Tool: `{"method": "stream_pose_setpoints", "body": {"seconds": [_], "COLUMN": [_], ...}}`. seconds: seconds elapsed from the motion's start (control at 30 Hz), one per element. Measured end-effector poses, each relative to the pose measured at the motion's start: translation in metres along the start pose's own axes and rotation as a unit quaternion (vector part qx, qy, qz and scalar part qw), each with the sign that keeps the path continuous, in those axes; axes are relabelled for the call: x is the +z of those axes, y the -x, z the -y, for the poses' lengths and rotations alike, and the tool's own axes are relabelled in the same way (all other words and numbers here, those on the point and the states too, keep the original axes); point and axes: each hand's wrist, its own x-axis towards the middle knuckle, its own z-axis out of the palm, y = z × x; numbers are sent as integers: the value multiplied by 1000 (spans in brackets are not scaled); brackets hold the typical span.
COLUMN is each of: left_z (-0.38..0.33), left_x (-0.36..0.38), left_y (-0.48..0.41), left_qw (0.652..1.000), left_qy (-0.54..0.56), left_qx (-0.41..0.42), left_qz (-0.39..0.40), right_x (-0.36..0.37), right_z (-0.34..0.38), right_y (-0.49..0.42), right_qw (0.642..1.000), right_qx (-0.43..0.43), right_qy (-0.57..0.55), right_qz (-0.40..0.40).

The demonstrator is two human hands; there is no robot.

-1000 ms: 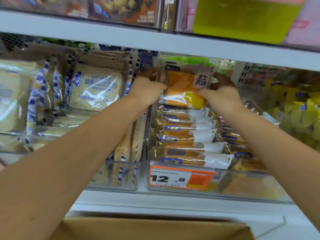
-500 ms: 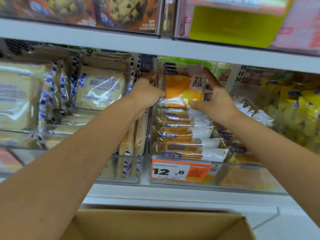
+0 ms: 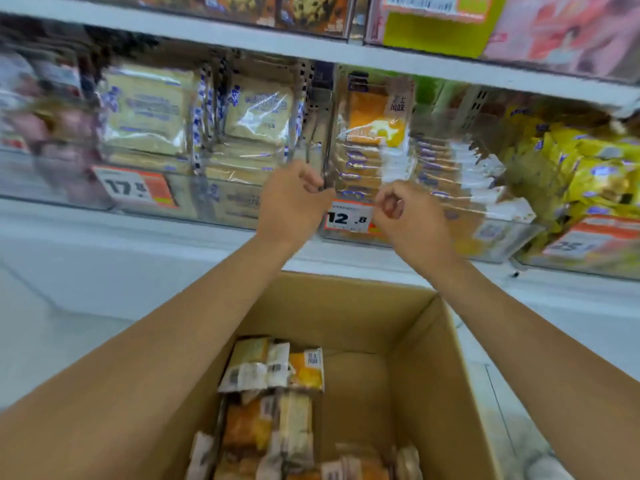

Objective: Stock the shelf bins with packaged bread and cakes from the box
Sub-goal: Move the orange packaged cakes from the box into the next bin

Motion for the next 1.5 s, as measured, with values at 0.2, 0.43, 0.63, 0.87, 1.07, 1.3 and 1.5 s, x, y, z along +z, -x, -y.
{"method": "stream_pose_setpoints", "body": {"seconds": [0.2, 0.43, 0.63, 0.87, 1.07, 1.3, 1.5], "left_z": [96, 213, 256, 264, 261, 243, 240], "left_x": [2, 20, 29, 32, 32, 32, 25], "left_y": [83, 127, 138, 142, 152, 149, 146], "left_qw": [971, 918, 892, 875, 862, 866, 773], "left_qy": [-60, -61, -71, -41, -12, 51, 232], "left_qx": [-202, -373, -427, -459, -491, -470, -542], "left_qz": [111, 116, 129, 146, 128, 162, 232], "right_x": [58, 139, 220, 292, 256, 149, 153], "right_z": [-42, -127, -147, -145, -140, -124, -133], "right_y": [110, 210, 215, 194, 193, 183, 189], "right_qw": [961, 838, 745, 726, 773, 756, 682], "right_qx": [130, 354, 566, 599, 553, 495, 474], "right_qy": [19, -36, -206, -252, -246, -356, -434], "right_qz": [243, 413, 286, 226, 189, 238, 350]}}
